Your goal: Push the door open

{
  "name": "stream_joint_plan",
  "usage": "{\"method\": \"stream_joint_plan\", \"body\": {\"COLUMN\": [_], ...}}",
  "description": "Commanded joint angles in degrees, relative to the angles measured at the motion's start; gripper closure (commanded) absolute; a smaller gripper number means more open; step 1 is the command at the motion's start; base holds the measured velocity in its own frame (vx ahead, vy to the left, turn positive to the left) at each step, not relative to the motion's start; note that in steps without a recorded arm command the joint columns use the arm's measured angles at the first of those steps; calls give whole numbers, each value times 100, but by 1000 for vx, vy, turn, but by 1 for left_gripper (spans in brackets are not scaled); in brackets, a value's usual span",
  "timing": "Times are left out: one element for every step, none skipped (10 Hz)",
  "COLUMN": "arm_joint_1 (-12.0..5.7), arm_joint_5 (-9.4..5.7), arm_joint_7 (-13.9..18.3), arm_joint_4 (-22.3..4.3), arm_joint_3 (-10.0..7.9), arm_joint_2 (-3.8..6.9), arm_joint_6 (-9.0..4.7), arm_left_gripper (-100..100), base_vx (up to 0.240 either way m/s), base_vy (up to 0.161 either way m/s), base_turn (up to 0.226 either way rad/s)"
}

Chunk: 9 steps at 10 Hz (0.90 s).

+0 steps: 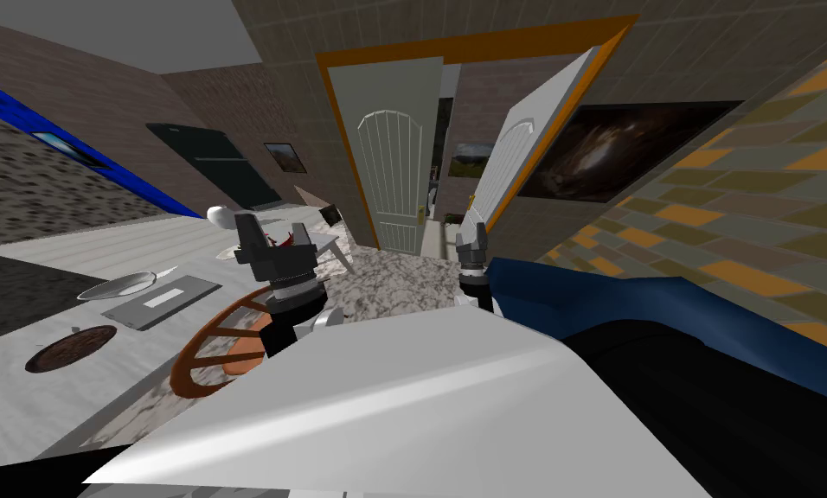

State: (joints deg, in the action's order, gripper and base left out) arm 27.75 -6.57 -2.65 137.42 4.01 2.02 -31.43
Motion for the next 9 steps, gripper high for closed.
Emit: {"method": "stream_joint_plan", "body": {"arm_joint_1": [-101,-190,-234,-335,-399,-463,-527,-592,-673], "arm_joint_5": [4,8,10,14,17,20,22,25,29], "arm_joint_7": [1,2,3,4,5,6,7,7,9], "arm_joint_4": [-181,-341,-421,-600,-715,-830,-945,-1063,-1207], "arm_joint_3": [-5,-10,-12,-18,-21,-24,-28,-31,-35], "arm_joint_2": [30,52,63,86,99,112,125,137,150], "arm_joint_6": [8,15,18,26,31,36,41,46,53], "arm_left_gripper": [-100,-100,-100,-100,-100,-100,-100,-100,-100], "base_vx": [-20,109,128,129,116,99,89,74,69], "base_vy": [12,-31,-44,-48,-43,-42,-38,-25,-24], "base_turn": [-65,-1,-8,-26,-25,-25,-21,-20,-28]}}
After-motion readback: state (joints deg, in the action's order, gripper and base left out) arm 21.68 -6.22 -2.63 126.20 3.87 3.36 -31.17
